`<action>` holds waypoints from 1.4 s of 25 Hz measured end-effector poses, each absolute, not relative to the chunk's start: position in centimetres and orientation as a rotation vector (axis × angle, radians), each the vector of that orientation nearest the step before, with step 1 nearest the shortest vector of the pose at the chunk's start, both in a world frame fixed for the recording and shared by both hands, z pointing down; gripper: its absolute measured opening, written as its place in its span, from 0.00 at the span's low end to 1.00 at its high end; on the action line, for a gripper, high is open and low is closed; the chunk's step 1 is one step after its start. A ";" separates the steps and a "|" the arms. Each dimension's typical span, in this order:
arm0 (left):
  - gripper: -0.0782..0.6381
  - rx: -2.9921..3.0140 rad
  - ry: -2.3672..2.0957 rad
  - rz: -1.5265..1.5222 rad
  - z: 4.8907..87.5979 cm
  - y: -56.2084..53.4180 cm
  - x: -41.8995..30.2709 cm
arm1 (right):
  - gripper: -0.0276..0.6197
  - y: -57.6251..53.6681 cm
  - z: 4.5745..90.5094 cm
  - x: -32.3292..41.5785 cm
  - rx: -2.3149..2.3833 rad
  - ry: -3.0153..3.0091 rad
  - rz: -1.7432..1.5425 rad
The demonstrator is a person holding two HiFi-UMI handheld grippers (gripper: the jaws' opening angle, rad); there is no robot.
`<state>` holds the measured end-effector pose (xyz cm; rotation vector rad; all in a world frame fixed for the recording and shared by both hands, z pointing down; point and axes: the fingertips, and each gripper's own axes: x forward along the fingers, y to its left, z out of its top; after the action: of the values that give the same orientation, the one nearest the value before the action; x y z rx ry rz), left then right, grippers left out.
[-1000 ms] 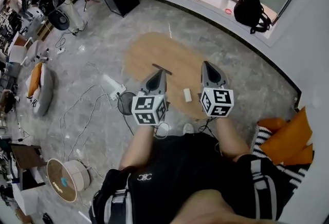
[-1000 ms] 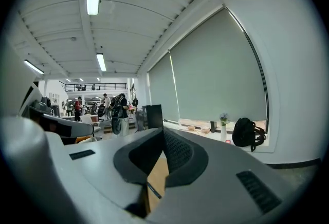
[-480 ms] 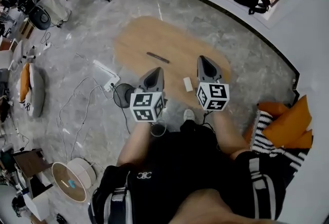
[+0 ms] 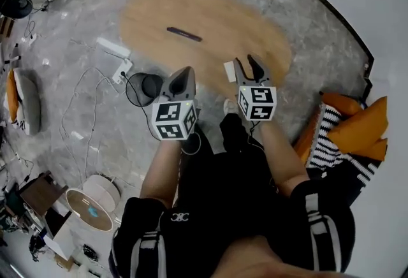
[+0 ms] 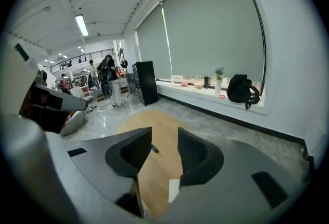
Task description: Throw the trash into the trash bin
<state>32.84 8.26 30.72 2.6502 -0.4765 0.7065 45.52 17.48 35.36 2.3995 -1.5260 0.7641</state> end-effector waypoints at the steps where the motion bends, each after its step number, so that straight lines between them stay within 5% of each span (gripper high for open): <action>1: 0.13 2.633 -0.472 0.722 32.4 8.3 32.6 | 0.23 17.7 37.3 45.4 2.381 -1.509 0.797; 20: 0.13 2.412 -0.387 0.888 60.6 10.1 31.2 | 0.30 19.4 67.2 42.8 2.076 -1.285 1.043; 27: 0.13 2.395 -0.376 0.916 63.3 11.1 30.5 | 0.35 20.0 70.3 43.1 1.971 -1.283 1.054; 35: 0.13 2.397 -0.394 0.899 63.1 10.8 30.0 | 0.23 19.5 67.0 43.4 2.070 -1.297 0.978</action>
<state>29.95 10.81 63.10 2.3974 -0.3942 0.8990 43.43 19.53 66.95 2.0703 -1.2974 0.9777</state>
